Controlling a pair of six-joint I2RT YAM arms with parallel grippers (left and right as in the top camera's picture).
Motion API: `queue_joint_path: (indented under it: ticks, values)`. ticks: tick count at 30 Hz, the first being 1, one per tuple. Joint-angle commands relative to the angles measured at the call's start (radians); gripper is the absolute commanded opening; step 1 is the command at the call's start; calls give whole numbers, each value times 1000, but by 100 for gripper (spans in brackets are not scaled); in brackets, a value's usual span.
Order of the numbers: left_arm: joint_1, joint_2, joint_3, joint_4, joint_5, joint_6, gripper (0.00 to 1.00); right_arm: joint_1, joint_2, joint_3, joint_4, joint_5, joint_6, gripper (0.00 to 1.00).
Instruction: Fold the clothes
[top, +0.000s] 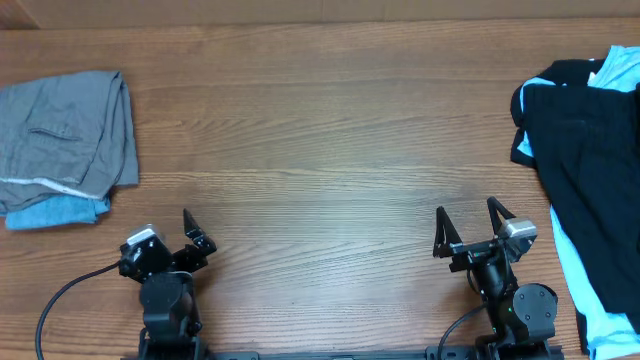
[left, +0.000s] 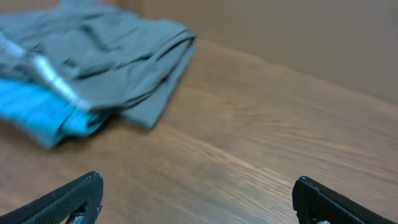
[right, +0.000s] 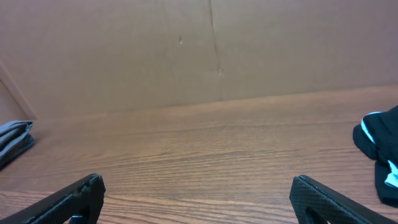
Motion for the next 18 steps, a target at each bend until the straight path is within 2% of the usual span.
queue_joint_path:
  ticks: [1,8,18]
  values:
    - [-27,-63,-10,-6,162,219,100,-4,-9,-10,5,10,-3,100]
    - [-86,-201,-10,-12,244,222,100,-4,-9,-10,5,10,-3,100]
    - [-87,-198,-10,-13,253,222,100,-4,-9,-10,5,10,-3,100]
